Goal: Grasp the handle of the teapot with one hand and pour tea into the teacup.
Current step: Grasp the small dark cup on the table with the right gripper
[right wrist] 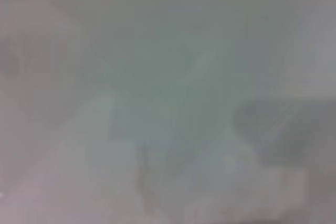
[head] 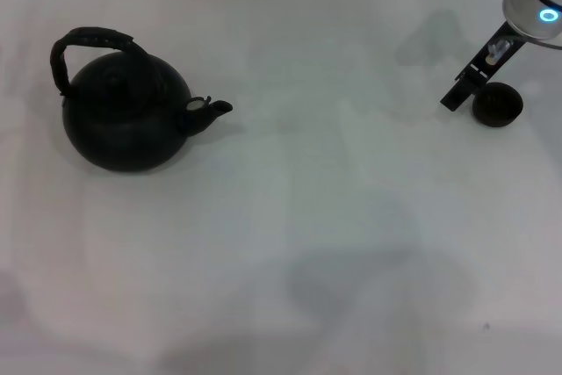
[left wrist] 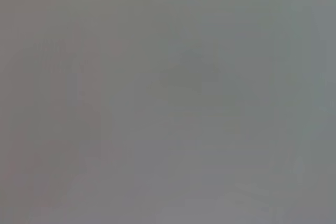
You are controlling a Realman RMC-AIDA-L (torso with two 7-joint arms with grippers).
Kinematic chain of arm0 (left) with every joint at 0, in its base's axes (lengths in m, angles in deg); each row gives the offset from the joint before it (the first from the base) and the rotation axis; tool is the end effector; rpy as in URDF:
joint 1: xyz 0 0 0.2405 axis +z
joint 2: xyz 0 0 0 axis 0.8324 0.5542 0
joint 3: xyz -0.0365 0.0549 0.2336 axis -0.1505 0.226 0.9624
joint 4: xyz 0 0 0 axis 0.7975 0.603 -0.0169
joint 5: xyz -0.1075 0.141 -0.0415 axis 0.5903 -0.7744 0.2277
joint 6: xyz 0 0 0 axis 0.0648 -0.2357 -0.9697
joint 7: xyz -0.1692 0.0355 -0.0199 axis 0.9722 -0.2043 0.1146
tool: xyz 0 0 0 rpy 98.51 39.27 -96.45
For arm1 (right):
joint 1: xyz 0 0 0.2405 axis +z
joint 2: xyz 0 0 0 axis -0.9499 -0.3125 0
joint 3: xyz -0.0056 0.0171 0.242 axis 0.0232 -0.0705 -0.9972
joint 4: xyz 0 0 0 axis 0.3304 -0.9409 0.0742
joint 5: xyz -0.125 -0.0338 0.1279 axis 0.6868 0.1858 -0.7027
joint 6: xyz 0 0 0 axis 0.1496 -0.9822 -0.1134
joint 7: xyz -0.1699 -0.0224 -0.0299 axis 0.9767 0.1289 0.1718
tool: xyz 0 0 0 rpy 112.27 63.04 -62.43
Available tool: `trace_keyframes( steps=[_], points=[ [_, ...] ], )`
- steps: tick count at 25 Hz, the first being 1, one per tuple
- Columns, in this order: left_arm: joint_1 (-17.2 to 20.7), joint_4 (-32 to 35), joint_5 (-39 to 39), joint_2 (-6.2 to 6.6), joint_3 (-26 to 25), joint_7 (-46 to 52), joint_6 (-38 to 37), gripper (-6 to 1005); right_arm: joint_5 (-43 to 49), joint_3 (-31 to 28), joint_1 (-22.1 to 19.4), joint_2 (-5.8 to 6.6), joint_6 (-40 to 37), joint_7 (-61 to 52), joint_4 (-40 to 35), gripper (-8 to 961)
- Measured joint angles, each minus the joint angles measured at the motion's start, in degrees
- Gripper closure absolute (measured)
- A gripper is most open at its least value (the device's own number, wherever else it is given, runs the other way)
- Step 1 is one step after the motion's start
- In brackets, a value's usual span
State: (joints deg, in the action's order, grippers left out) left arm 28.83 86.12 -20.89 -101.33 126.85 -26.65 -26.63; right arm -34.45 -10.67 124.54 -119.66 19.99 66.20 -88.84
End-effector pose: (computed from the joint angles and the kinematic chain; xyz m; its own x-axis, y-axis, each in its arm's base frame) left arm -0.3524 0.3435 0.0783 0.5215 -0.0987 0.8475 0.8492 0.1566 -0.5043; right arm 0.2291 0.3873 -0.0225 0.6266 -0.6758 0.3881 -0.4096 -0.7092 -0.5738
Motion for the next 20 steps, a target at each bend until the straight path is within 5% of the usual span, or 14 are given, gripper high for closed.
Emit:
trace_keyframes(
  steps=[20],
  points=[
    [0.16, 0.11, 0.00, -0.41, 0.23, 0.00, 0.00, 272, 0.07, 0.55, -0.12, 0.00, -4.18, 0.57, 4.94, 129]
  ],
)
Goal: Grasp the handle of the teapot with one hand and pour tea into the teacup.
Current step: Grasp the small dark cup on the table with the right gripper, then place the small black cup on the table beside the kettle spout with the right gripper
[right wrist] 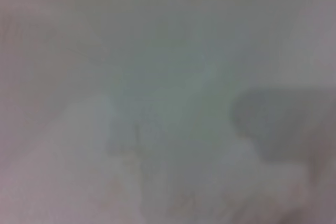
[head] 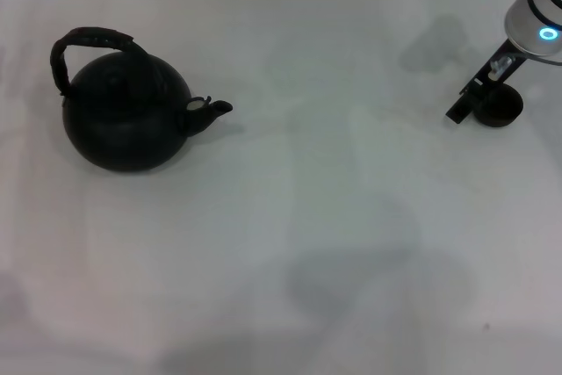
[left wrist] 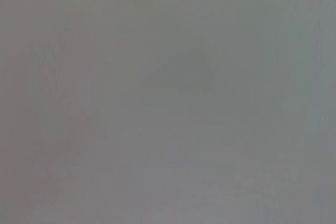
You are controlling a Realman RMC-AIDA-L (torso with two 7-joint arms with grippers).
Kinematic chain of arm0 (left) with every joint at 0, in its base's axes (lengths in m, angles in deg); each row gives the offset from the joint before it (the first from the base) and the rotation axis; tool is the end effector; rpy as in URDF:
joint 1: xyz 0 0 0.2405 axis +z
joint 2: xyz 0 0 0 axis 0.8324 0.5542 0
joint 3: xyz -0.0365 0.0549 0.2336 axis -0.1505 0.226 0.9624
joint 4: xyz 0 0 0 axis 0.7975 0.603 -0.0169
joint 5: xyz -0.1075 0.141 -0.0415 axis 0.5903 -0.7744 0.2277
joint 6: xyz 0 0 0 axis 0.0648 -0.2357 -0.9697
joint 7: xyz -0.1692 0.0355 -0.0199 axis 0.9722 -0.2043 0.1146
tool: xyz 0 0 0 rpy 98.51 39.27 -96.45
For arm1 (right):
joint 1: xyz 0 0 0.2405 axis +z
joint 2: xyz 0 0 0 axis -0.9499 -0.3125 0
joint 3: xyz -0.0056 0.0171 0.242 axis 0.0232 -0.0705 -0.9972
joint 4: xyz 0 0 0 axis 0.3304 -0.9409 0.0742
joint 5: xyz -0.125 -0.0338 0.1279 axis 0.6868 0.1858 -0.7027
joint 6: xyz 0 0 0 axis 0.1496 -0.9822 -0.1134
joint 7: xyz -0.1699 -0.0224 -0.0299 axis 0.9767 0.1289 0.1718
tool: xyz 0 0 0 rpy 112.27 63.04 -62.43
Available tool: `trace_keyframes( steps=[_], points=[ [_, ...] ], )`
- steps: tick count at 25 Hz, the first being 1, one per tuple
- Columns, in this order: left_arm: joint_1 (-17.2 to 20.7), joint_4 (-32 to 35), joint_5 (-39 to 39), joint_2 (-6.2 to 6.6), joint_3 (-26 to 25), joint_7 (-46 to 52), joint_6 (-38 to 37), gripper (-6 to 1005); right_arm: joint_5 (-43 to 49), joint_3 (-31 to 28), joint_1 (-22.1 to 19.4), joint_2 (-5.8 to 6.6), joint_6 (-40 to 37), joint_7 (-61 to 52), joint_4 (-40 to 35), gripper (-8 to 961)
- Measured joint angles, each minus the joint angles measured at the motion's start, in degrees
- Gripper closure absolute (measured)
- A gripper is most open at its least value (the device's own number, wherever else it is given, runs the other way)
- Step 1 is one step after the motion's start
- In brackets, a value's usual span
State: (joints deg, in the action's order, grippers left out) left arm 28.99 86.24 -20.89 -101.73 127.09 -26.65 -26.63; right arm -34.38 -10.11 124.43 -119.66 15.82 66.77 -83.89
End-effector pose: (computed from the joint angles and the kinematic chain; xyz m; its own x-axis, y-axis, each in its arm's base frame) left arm -0.3515 0.3423 0.0743 0.5163 -0.0934 0.8513 0.8523 0.1528 -0.5002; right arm 0.2459 0.3848 -0.0283 0.6100 -0.6867 0.3954 -0.4124 -0.7012 -0.5816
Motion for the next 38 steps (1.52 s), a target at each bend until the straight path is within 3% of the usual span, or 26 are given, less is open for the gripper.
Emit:
trace_keyframes(
  steps=[19, 28, 32, 34, 38],
  points=[
    [-0.22, 0.00, -0.08, -0.02, -0.15, 0.00, -0.08, 272, 5.06, 0.00, -0.94, 0.04, 3.53, -0.23, -1.02, 133],
    [-0.49, -0.03, -0.01, 0.13, -0.23, 0.00, -0.07, 273, 0.83, 1.50, -1.55, -0.42, 7.12, 1.46, -10.54, 222],
    [-0.68, -0.04, 0.01, 0.16, -0.24, 0.00, -0.04, 273, -8.34, 7.36, -0.16, -0.46, 8.08, 3.42, -13.61, 222],
    [-0.92, -0.14, 0.01, 0.10, -0.24, 0.00, -0.03, 273, -13.61, 13.55, 1.83, -0.62, 6.73, 3.67, -14.11, 222],
    [-1.02, -0.16, 0.01, 0.04, -0.23, 0.00, 0.00, 273, -17.73, 20.23, 4.15, -0.79, 4.85, 3.63, -13.91, 223]
  ],
)
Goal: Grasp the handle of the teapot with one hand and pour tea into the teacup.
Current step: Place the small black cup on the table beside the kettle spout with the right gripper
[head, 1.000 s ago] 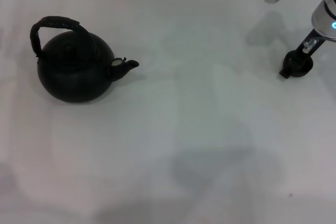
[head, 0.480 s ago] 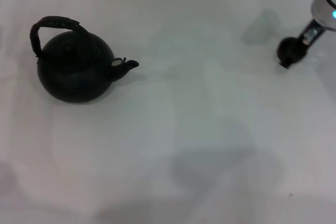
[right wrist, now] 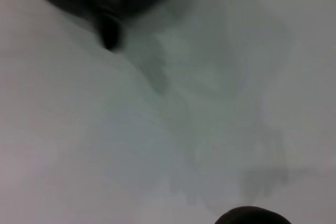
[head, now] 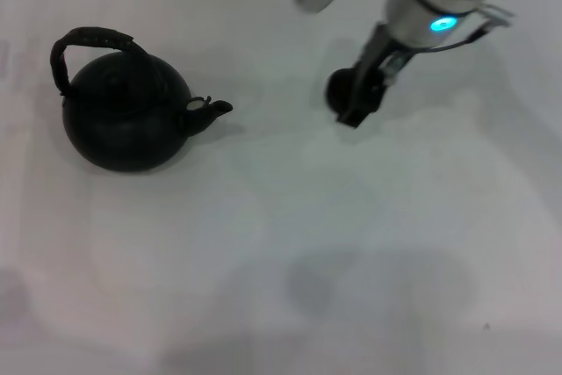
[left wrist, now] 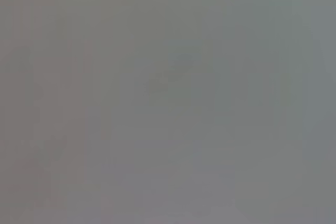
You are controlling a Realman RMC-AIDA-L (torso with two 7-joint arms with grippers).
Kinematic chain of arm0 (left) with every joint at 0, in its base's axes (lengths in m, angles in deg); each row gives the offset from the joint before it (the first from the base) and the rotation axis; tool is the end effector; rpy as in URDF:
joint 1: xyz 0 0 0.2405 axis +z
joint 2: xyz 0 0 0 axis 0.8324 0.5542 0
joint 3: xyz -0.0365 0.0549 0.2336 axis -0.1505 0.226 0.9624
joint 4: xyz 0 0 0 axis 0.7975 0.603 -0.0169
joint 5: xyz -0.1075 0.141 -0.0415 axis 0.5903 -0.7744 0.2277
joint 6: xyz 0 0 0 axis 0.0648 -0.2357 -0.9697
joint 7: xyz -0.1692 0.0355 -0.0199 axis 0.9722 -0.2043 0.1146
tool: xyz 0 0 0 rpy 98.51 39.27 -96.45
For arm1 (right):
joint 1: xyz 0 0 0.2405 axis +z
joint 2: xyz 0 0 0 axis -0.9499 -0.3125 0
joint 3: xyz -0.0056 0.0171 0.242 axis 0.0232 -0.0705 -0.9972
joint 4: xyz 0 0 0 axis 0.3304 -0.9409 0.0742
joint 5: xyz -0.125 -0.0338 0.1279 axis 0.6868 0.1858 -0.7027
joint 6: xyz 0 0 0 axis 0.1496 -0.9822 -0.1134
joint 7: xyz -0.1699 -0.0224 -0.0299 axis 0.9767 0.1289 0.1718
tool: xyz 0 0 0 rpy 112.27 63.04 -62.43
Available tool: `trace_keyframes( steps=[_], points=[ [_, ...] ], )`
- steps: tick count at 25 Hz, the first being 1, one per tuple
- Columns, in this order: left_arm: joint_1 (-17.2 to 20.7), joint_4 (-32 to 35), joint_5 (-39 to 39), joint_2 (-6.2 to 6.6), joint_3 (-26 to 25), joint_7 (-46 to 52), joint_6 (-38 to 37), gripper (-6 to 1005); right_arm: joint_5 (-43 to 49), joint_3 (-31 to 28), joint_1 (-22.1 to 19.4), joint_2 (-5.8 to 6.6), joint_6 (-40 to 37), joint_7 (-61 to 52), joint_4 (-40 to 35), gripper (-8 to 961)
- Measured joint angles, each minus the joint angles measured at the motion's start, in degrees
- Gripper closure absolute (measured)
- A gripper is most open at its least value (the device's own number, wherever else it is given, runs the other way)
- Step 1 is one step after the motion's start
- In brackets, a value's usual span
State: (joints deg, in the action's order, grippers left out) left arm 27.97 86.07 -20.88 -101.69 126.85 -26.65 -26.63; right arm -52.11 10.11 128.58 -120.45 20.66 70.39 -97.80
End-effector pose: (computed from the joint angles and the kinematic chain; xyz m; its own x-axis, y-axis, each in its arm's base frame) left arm -0.3465 0.3482 0.0755 0.5158 -0.1037 0.8504 0.8539 0.1429 -0.5005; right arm 0.1446 0.3664 -0.0776 0.8194 -0.3049 0.4854 -0.1614 -0.9352 -0.3151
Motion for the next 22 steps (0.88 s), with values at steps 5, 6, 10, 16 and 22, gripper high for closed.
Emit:
trace_keyframes(
  steps=[5, 6, 10, 16, 22],
  points=[
    [-0.10, 0.01, -0.01, 0.01, 0.00, 0.00, 0.00, 273, -5.66, 9.32, 2.98, 0.00, -1.70, 0.11, 0.51, 223],
    [-0.10, 0.01, -0.01, -0.01, 0.00, 0.00, 0.01, 273, -6.81, 10.98, 3.58, 0.00, -1.87, 0.11, 0.72, 223],
    [-0.09, -0.03, -0.01, -0.01, 0.00, 0.00, 0.01, 273, -9.79, 15.76, 4.97, 0.00, -2.07, -0.12, 0.98, 223],
    [-0.10, 0.02, -0.01, 0.10, 0.00, 0.00, 0.00, 273, -11.57, 20.52, 5.88, 0.00, -2.73, -0.52, 0.99, 222],
    [-0.10, -0.04, -0.01, 0.12, 0.00, 0.00, -0.01, 273, -11.57, 22.38, 5.60, 0.00, -4.89, -0.26, 1.66, 223]
  ],
)
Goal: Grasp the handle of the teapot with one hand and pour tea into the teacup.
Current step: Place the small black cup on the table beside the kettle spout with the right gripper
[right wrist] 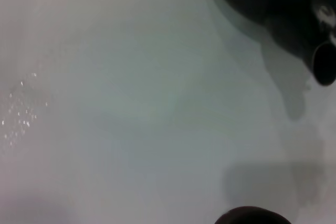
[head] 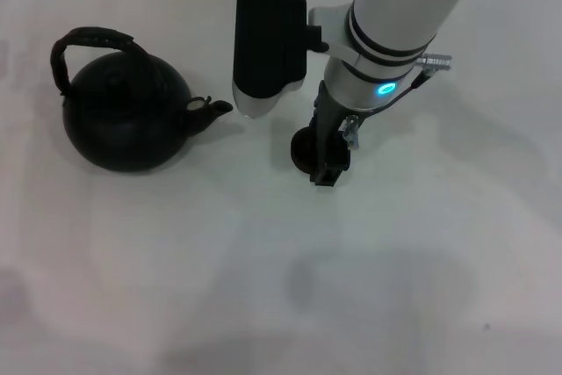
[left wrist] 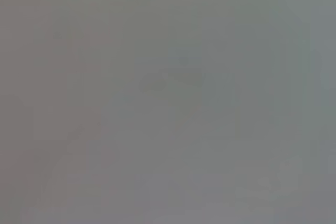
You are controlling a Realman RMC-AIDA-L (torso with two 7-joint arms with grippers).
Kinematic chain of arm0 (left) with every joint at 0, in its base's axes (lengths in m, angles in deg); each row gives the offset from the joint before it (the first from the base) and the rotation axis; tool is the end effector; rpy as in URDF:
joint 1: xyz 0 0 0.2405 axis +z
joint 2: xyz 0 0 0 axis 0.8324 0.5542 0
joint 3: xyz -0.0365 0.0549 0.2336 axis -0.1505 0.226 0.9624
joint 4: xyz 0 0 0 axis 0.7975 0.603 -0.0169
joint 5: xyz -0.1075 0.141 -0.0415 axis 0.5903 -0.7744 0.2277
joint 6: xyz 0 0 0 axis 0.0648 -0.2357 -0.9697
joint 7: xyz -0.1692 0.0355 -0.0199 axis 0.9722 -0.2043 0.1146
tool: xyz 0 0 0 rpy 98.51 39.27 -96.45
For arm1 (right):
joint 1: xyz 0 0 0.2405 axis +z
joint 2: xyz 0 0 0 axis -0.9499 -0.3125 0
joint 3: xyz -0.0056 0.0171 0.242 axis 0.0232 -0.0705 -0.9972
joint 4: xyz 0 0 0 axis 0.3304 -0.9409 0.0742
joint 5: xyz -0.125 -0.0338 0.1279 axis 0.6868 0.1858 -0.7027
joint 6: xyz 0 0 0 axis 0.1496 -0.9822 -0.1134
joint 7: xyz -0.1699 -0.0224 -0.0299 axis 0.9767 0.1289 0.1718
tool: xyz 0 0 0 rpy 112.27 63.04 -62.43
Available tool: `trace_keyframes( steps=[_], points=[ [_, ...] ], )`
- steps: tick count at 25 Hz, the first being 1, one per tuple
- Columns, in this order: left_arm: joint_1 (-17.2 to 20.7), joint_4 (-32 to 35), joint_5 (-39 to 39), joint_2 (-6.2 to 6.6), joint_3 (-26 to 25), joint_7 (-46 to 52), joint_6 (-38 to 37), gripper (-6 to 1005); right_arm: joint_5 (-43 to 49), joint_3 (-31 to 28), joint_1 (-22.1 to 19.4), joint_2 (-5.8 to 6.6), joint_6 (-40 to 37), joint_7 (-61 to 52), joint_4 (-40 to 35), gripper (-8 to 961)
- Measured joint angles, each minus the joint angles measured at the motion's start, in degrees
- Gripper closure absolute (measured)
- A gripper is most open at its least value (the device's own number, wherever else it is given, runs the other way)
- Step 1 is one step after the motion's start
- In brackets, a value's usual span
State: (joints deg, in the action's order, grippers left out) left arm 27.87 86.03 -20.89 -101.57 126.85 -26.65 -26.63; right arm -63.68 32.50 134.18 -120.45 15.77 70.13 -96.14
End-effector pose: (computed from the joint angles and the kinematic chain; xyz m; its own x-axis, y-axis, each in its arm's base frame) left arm -0.3463 0.3489 0.0765 0.5177 -0.1052 0.8491 0.8529 0.1422 -0.5024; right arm 0.1331 0.3319 -0.1195 0.7908 -0.0426 0.6106 0.0385 -0.9921 -0.1190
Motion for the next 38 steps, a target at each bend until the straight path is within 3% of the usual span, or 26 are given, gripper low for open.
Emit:
trace_keyframes(
  steps=[7, 38],
  points=[
    [-0.01, 0.16, 0.00, 0.00, 0.00, 0.00, 0.00, 272, 0.00, 3.53, -0.11, 0.00, -2.11, -0.16, 0.60, 223],
    [0.01, 0.17, 0.00, -0.18, 0.00, 0.18, 0.01, 272, 0.36, 3.58, -1.55, 0.00, -2.79, 0.37, 1.41, 223]
  ],
)
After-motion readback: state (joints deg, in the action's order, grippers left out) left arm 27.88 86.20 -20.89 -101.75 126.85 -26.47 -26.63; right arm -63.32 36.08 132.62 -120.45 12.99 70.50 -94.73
